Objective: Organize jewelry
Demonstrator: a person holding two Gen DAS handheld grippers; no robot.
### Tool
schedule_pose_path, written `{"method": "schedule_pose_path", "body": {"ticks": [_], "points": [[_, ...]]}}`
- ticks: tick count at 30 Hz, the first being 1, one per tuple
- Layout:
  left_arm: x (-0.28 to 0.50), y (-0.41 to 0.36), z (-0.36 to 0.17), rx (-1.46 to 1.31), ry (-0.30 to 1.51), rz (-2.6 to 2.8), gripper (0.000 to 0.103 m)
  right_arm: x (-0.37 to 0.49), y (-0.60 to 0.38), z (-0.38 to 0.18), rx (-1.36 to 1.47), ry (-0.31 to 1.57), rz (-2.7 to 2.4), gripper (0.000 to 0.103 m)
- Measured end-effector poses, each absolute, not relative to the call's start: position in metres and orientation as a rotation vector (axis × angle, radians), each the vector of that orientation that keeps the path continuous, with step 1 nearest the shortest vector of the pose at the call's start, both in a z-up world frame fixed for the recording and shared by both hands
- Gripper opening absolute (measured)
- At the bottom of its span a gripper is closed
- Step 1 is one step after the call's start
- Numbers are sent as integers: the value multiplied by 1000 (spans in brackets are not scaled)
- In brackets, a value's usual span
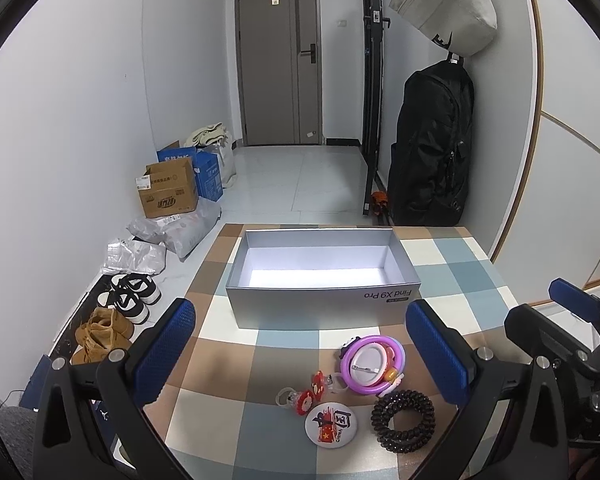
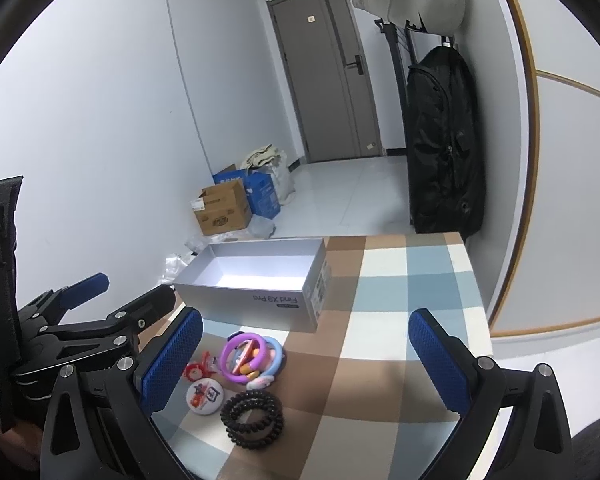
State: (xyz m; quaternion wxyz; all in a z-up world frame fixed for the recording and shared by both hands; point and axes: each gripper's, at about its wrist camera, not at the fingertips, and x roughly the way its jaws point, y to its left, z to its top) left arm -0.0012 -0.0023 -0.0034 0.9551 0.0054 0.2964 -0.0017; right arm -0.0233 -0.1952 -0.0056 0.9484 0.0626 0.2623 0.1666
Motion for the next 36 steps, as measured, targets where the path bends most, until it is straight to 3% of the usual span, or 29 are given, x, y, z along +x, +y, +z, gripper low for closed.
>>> {"method": "schedule_pose_path", "body": {"ticks": [36], "points": [[5,3,-9,-25,638,-15,102,-24,-196,-6,143,547,335,103]]}}
